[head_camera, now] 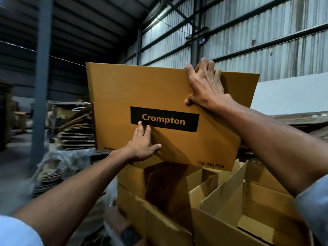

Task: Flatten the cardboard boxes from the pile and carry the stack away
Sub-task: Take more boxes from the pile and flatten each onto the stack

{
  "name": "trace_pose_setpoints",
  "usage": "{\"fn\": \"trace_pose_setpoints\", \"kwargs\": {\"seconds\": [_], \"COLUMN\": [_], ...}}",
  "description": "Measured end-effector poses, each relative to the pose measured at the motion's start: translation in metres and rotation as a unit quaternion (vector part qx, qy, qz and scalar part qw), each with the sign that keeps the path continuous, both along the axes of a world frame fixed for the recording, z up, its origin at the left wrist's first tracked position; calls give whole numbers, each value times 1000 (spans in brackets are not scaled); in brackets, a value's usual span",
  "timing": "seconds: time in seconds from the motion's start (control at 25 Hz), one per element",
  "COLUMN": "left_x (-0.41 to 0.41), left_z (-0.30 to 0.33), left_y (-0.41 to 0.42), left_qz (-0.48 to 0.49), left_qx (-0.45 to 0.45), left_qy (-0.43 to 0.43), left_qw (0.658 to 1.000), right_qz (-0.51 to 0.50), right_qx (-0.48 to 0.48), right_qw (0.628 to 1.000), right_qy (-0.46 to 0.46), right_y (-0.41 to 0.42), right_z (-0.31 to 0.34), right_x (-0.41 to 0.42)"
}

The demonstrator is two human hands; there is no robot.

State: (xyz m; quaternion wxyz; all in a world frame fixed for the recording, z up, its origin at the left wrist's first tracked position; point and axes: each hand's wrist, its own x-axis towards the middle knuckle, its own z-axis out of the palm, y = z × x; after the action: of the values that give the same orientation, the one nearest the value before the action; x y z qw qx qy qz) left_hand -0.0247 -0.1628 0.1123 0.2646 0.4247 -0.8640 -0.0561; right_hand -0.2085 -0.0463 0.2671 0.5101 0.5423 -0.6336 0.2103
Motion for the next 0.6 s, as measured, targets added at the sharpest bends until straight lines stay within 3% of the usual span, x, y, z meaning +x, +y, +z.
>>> {"fn": "trace_pose_setpoints", "kwargs": {"seconds": [0.36,0.6], "left_x": [164,234], "left_z": [-7,-21], "left_y": [165,281], "left_qz": [93,168], "left_qx": [-33,-28], "left_qy": [0,70], "left_qw": [995,983], "right_qz": [99,192], "right_qx": [-19,-13], "right_qw": [995,981], "right_qy": [2,2], "right_y": [136,195], "right_z": [-2,-12], "right_x": [136,208]}}
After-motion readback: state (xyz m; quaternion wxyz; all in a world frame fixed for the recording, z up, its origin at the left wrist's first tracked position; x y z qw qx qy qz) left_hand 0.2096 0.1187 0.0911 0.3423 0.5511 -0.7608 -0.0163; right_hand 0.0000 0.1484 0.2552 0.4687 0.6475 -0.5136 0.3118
